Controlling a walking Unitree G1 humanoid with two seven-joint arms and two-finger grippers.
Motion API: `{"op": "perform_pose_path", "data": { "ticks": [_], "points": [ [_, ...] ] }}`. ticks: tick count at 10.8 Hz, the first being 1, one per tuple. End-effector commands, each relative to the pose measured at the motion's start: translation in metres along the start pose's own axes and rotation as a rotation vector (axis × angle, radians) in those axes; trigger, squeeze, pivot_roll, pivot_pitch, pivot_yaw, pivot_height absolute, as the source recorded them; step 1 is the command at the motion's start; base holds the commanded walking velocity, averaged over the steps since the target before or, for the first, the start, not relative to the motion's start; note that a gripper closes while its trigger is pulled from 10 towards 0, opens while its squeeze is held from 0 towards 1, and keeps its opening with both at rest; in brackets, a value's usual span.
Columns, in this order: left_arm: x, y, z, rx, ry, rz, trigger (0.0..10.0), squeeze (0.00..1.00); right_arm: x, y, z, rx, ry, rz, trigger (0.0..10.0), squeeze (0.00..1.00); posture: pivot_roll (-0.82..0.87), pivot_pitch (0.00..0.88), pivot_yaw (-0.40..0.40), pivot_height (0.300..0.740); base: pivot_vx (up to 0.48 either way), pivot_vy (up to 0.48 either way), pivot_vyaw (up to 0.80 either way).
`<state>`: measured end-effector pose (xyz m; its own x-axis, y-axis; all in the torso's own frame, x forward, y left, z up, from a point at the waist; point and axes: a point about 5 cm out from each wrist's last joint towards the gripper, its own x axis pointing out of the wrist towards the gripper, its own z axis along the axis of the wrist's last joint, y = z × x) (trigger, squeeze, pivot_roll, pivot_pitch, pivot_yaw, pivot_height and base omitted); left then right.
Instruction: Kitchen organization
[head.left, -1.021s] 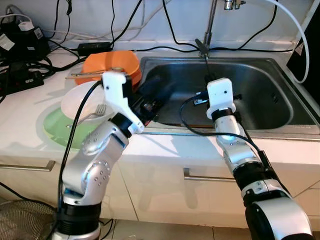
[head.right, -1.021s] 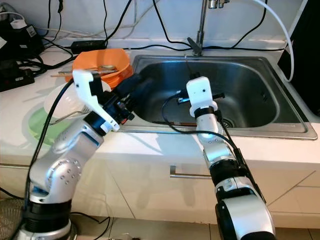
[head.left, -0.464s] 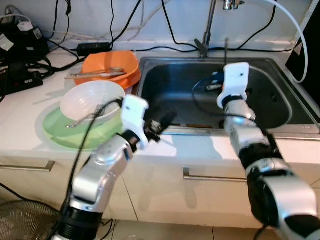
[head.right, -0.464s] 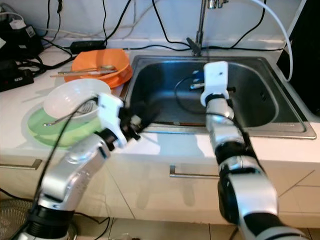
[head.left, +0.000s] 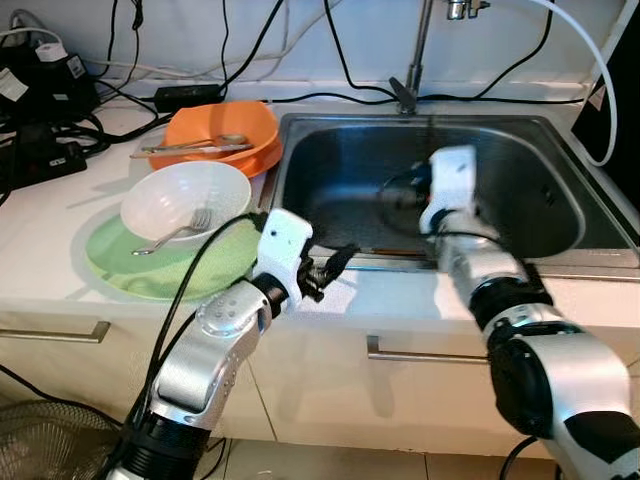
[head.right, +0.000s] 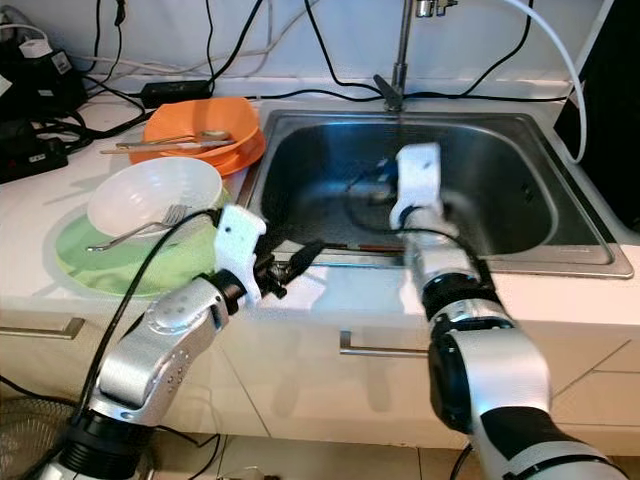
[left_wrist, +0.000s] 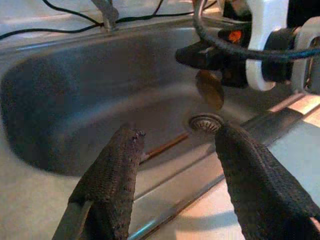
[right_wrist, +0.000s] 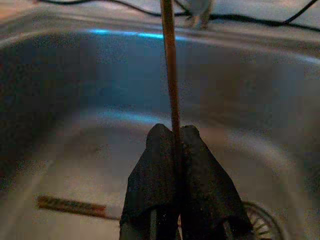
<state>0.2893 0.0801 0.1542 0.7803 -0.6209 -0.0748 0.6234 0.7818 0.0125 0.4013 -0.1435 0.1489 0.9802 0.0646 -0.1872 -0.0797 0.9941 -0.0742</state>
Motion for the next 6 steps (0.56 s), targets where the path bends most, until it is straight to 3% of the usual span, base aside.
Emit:
{"op": "perform_pose_path", "data": {
  "ticks": [1, 4, 5, 6],
  "points": [
    [0.0, -0.002, -0.001, 0.01, 0.003, -0.011, 10.0, 0.0, 0.001, 0.005, 0.0, 0.007, 0.019, 0.026, 10.0, 0.0, 0.13, 0.0, 0.043, 0.74, 0.0, 0.0, 0.0],
    [0.001, -0.006, -0.01, 0.031, 0.049, -0.035, 10.0, 0.0, 0.0, 0.011, -0.009, -0.001, 0.068, 0.078, 10.0, 0.0, 0.12, 0.0, 0.04, 0.74, 0.0, 0.0, 0.0],
    [0.001, -0.007, -0.012, 0.035, 0.06, -0.037, 10.0, 0.0, -0.001, 0.012, -0.012, -0.004, 0.074, 0.086, 10.0, 0.28, 0.13, 0.0, 0.037, 0.74, 0.0, 0.0, 0.0],
    [0.001, -0.008, -0.012, 0.034, 0.061, -0.039, 10.0, 0.0, -0.001, 0.012, -0.013, -0.006, 0.078, 0.089, 10.0, 0.91, 0.13, 0.0, 0.037, 0.74, 0.0, 0.0, 0.0]
  ]
}}
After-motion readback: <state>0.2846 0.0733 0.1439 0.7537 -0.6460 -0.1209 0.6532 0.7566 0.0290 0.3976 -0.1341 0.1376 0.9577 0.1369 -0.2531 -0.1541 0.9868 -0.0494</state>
